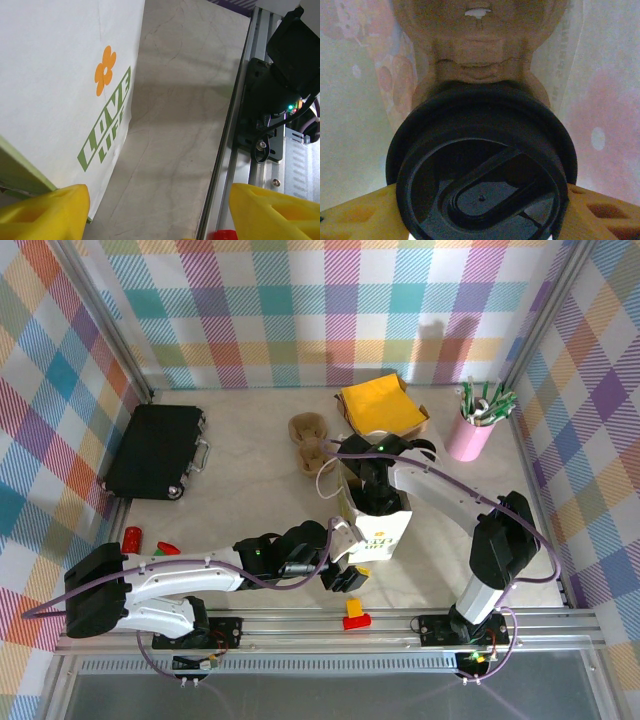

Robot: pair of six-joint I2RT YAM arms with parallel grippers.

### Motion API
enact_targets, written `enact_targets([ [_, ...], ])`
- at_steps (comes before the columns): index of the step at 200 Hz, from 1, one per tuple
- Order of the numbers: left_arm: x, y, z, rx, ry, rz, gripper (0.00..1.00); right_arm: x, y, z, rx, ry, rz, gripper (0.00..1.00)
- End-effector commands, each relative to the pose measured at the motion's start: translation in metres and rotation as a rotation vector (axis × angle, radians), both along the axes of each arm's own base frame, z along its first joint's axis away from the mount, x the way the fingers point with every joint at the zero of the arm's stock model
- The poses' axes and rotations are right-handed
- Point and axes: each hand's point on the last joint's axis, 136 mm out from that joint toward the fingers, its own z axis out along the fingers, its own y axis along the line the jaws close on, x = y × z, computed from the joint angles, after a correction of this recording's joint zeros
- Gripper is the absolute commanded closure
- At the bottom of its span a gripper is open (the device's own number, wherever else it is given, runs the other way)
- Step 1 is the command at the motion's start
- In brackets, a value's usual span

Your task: Pack the takeout coffee

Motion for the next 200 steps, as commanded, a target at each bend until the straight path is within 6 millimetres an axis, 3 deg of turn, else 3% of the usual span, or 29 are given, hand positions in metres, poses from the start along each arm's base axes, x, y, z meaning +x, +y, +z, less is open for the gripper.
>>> enact_targets([
  [1,0.002,-0.004,0.008,-0.016,-0.022,-0.001,0.27,-0.015,-0.006,-0.031,-0.06,0.103,0.011,0.54],
  [200,0.002,-0.001,0.02,-0.037,-0.04,0.004,0.27,-0.018,-0.006,-0.046,-0.076,0.125,0.018,0.54],
])
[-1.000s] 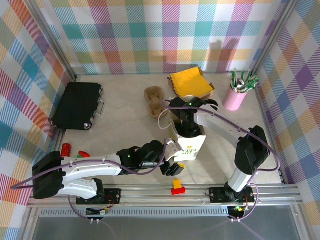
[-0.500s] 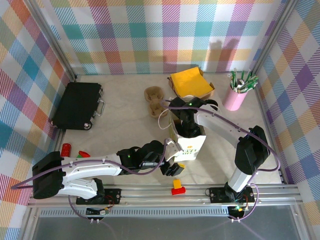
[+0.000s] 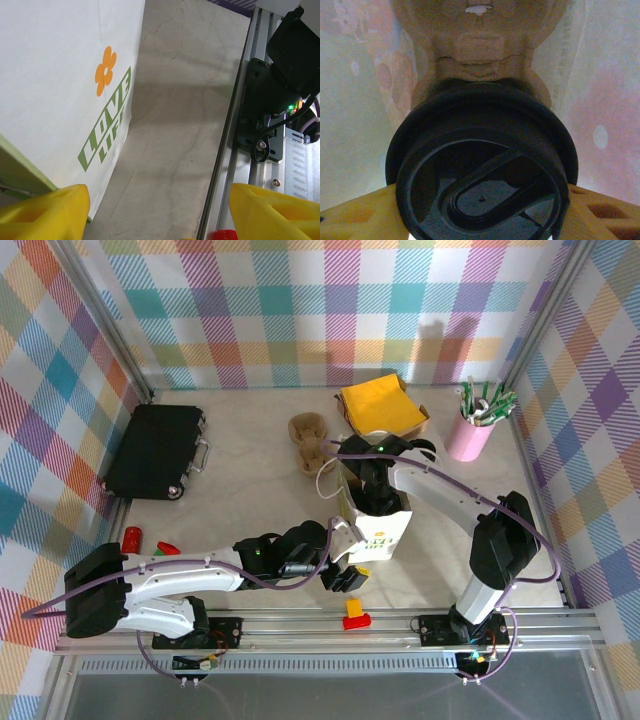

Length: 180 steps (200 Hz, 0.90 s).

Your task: Pack the takeout coffee

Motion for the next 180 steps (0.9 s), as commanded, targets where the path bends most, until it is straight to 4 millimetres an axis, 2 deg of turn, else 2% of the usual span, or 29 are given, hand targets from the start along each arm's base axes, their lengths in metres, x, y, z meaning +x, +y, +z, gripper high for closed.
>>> enact_targets([
  [1,0.001,-0.002,0.019,-0.037,-0.038,0.001,0.27,-0.017,-0.006,-0.043,-0.075,0.119,0.016,0.54],
  [106,0.002,0.002,0.018,-0.041,-0.038,0.013,0.27,-0.023,-0.006,-0.059,-0.082,0.142,0.012,0.54],
  [146,0.002,0.003,0.018,-0.04,-0.035,0.017,0.27,-0.023,-0.006,-0.055,-0.082,0.135,0.013,0.54],
  [180,0.001,0.005,0.019,-0.04,-0.036,0.018,0.27,-0.02,-0.01,-0.043,-0.092,0.108,0.011,0.48],
])
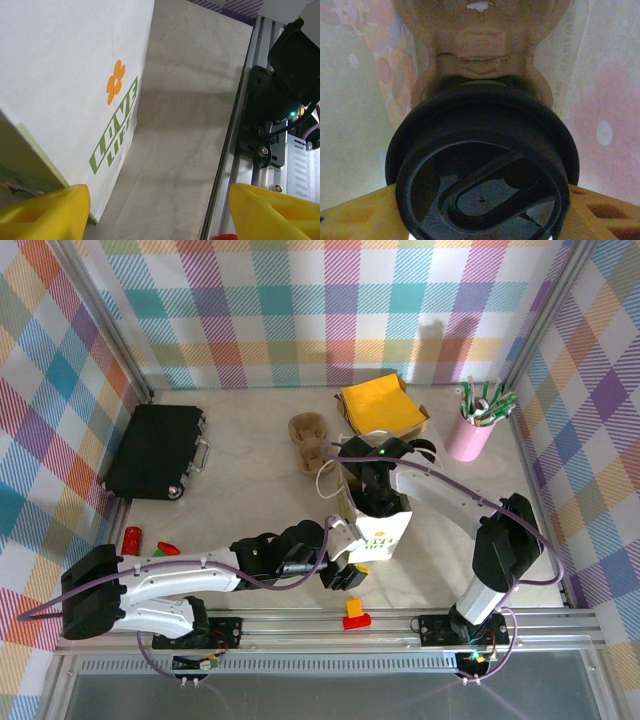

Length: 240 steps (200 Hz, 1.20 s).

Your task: Pack the takeout coffee

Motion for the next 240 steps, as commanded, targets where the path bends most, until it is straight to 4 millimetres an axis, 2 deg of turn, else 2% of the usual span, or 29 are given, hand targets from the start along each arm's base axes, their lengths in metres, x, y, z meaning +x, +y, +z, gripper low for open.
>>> enact_targets([
  [1,-0.001,0.002,0.011,-0.025,-0.02,0.001,0.27,-0.016,-0.009,-0.037,-0.088,0.103,0.005,0.48],
  [111,0.0,0.003,0.007,-0.015,-0.018,0.006,0.27,0.0,-0.007,0.005,-0.091,0.023,-0.008,0.31],
  [206,0.002,0.001,0.011,-0.013,-0.026,0.011,0.27,0.003,-0.012,0.029,-0.091,-0.021,-0.004,0.17],
  [240,0.001,0.004,0.015,-0.02,-0.03,0.015,0.27,0.004,-0.011,0.035,-0.081,-0.035,-0.004,0.16],
])
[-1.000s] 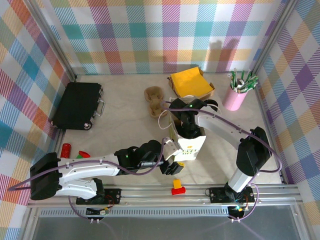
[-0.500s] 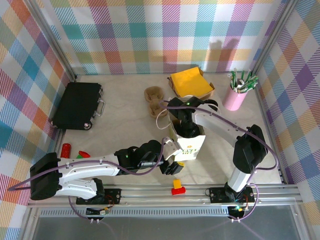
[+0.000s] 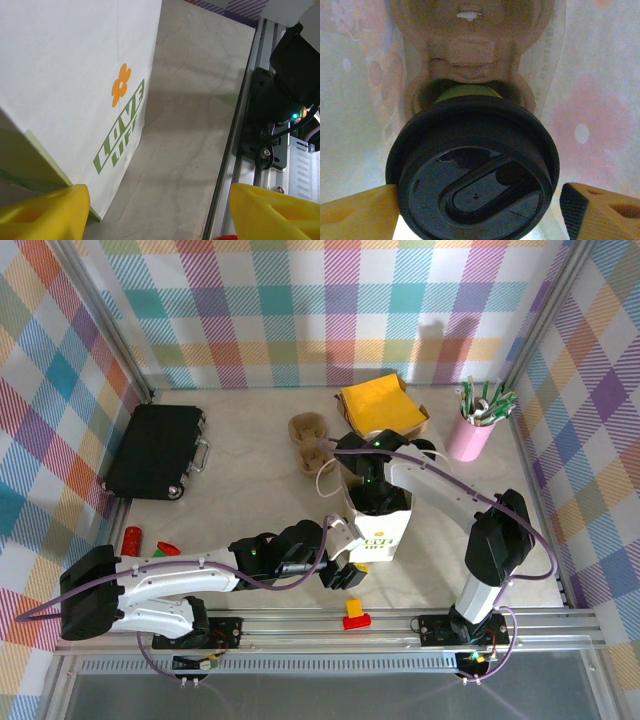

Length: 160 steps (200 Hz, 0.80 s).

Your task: Pack the takeout coffee

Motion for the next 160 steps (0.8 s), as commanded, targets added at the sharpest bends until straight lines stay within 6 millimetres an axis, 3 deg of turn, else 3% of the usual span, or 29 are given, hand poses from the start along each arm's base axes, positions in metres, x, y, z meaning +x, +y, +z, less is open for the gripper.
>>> enact_targets([
  [1,0.0,0.002,0.014,-0.021,-0.025,0.004,0.27,-0.002,-0.003,0.015,-0.001,-0.018,-0.007,0.16],
  [73,-0.004,0.005,0.022,-0.039,0.0,0.002,0.26,0.003,-0.003,0.028,0.001,-0.05,0.0,0.13],
  [160,-0.007,0.028,0.068,-0.087,0.011,0.054,0.23,0.008,-0.002,0.053,0.035,-0.092,0.006,0.13],
])
